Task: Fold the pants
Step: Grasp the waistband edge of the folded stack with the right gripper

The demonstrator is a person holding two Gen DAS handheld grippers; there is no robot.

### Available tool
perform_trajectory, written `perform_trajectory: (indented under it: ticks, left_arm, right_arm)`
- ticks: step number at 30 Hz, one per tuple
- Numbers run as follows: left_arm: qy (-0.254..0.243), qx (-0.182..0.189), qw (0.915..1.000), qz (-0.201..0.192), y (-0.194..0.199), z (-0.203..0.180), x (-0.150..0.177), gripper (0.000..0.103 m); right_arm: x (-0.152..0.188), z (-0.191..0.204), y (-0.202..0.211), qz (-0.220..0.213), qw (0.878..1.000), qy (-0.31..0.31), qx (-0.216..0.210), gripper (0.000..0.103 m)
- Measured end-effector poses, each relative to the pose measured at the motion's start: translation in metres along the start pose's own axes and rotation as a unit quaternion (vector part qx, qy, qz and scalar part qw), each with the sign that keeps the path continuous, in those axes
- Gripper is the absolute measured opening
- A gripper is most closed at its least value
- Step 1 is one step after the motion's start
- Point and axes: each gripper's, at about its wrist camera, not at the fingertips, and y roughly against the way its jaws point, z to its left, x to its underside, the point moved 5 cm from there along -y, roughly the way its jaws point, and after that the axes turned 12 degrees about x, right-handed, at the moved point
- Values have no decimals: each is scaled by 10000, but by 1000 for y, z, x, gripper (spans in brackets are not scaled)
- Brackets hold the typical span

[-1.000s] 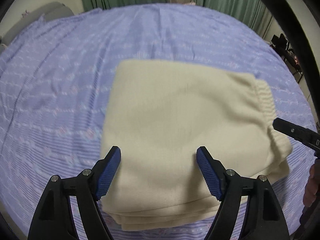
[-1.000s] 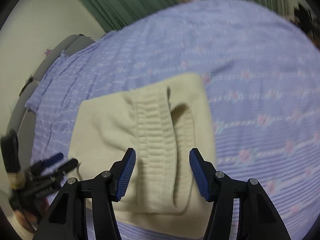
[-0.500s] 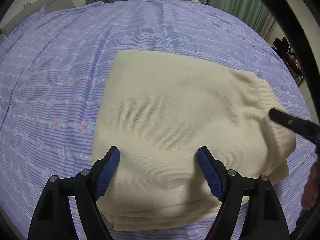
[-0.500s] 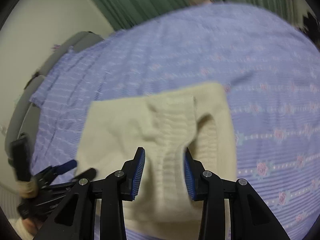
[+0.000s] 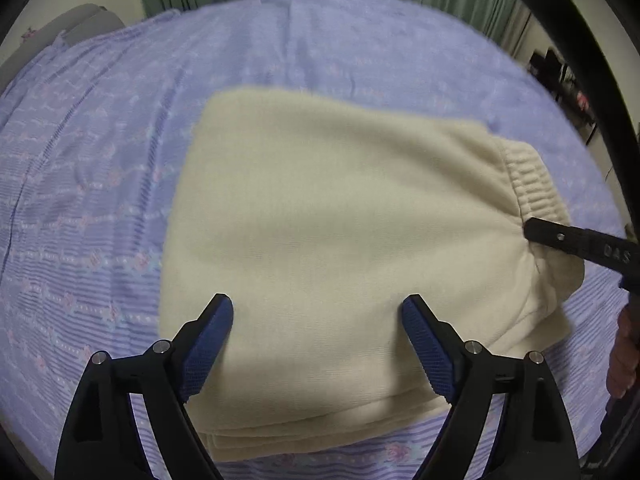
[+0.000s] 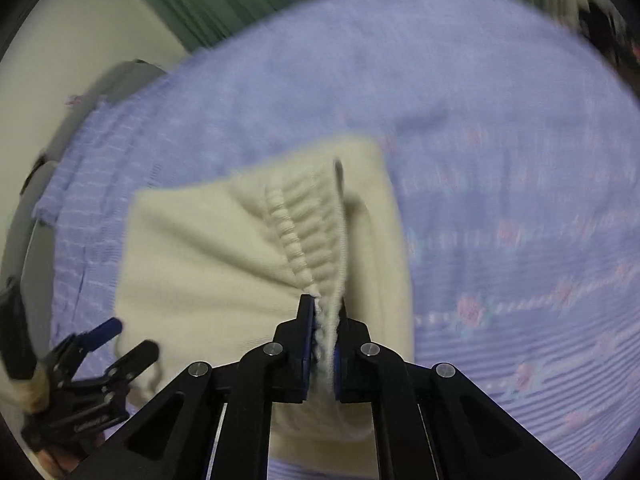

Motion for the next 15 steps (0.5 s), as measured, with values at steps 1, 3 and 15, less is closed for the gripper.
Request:
perform_trajectory:
  ticks: [1,3,15]
  left_arm:
    - [-14,-29,10000,12,-1,-1,2,87]
    - [-62,-42,10000,-50,3,-2,5,87]
    - [-230,-517,9970,-522,49,8,30,88]
  right_arm:
    - [3,-7,-5,62,9996,-251,-94,13]
    - [7,-13,2,-59,9986,-498,-152,40]
    - [35,-21,58,-739,9947,-417,589,73]
